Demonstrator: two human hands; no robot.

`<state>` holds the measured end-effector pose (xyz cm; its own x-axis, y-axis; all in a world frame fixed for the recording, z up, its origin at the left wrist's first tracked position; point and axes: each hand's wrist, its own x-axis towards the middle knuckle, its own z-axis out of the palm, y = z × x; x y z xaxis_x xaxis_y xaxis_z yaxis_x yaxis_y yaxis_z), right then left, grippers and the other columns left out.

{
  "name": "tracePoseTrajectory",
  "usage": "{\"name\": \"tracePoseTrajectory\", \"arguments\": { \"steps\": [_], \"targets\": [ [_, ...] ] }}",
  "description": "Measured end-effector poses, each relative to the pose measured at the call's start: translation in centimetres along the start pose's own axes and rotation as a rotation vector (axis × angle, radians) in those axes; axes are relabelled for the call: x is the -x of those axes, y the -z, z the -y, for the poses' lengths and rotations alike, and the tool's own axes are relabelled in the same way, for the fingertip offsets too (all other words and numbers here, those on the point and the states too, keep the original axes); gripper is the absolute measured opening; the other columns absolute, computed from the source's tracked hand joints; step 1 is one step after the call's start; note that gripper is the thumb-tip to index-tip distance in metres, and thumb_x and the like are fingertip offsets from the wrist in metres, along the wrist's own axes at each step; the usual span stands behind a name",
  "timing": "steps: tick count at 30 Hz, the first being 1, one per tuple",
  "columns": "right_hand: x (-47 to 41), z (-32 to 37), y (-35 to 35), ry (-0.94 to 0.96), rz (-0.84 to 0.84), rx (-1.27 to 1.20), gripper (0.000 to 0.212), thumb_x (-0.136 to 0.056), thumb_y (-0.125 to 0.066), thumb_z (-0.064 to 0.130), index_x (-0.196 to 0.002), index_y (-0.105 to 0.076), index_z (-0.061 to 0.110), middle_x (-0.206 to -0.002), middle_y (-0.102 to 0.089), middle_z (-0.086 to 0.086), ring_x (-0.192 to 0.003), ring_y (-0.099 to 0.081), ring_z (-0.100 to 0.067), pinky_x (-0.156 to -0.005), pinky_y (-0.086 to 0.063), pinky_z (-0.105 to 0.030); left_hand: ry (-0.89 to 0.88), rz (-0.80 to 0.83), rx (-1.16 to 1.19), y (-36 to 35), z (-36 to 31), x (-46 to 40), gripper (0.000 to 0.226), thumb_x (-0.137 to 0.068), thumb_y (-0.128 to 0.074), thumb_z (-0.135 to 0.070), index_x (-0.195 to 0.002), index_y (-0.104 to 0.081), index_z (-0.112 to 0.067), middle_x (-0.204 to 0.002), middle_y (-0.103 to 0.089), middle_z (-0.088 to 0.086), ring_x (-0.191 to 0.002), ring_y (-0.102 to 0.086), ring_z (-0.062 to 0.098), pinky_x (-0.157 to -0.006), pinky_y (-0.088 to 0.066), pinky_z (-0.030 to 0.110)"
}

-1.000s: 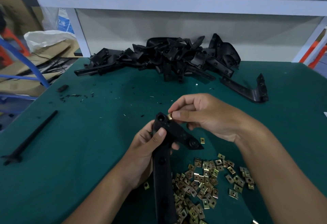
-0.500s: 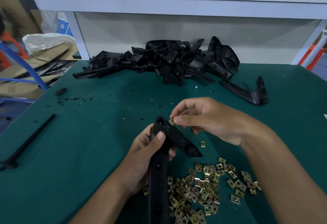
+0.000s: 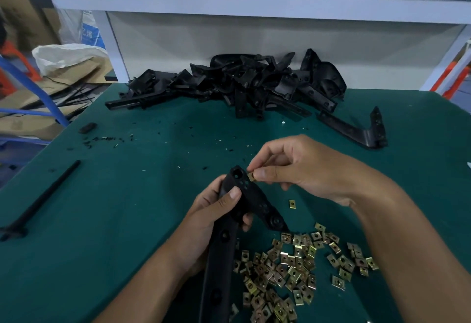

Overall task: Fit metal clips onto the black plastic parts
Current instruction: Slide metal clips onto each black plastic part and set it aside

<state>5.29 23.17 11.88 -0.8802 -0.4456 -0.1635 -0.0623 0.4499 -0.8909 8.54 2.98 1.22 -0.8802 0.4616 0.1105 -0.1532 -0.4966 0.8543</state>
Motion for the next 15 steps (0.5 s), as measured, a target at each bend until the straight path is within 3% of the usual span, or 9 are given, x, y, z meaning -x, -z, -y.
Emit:
{"name": "tracePoseTrajectory", "arguments": {
  "steps": [3,8,15],
  "targets": [
    [0.1,0.1,-0.4,-0.004,-0.044,0.0,0.013,-0.091,-0.074,0.026,-0.1,-0.067,0.019,-0.078,-0.073,0.008,-0.072,-0.064,0.002,-0.066,-0.051,-0.019,0.005,0.021,0.033,0.3,0.0,-0.2,0.031,-0.095,-0.07,-0.033,-0.114,-0.06,-0.011,-0.087,-0.062,0.008,-0.07,-0.059,0.019,-0.066,-0.051,0.03],
    [0.5,-0.4,-2.1,0.092,-0.175,-0.073,0.009,-0.093,-0.07,0.025,-0.094,-0.068,0.017,-0.081,-0.072,0.008,-0.078,-0.066,-0.003,-0.068,-0.053,-0.019,0.015,0.033,0.042,0.6,-0.3,-0.2,0.033,-0.097,-0.067,-0.036,-0.117,-0.059,-0.011,-0.082,-0.062,0.005,-0.069,-0.058,0.017,-0.065,-0.051,0.028],
    [2.8,-1.9,-3.3,0.127,-0.24,-0.072,0.006,-0.088,-0.07,0.036,-0.087,-0.07,0.03,-0.085,-0.075,0.006,-0.074,-0.066,0.0,-0.065,-0.05,-0.014,0.1,0.133,0.097,-0.1,-0.6,0.2,0.028,-0.098,-0.065,-0.026,-0.119,-0.056,-0.009,-0.09,-0.061,0.008,-0.069,-0.056,0.016,-0.057,-0.049,0.026]
  ]
}}
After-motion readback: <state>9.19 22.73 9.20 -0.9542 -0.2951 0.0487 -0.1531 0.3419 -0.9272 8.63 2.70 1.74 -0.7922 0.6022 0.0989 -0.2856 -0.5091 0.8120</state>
